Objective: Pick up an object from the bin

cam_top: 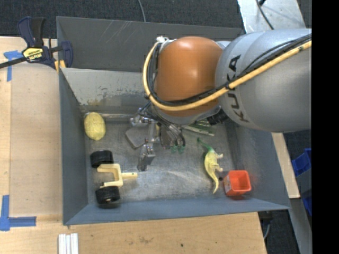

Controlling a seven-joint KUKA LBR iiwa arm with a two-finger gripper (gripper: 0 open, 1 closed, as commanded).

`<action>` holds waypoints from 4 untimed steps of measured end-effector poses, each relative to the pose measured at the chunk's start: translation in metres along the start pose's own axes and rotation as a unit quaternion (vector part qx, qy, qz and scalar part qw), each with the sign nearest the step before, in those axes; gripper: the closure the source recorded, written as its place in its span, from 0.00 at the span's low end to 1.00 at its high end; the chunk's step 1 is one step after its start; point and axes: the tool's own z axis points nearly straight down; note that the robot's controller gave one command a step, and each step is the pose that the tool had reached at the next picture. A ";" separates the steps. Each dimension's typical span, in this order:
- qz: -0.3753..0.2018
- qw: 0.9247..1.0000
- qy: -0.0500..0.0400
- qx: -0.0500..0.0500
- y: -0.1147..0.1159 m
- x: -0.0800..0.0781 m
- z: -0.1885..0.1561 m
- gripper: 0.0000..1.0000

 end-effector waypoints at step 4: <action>-0.087 0.996 0.004 0.001 -0.050 -0.069 0.137 1.00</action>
Offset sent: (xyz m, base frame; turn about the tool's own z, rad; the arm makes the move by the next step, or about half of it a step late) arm 0.0314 -0.0655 -0.1047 -0.1200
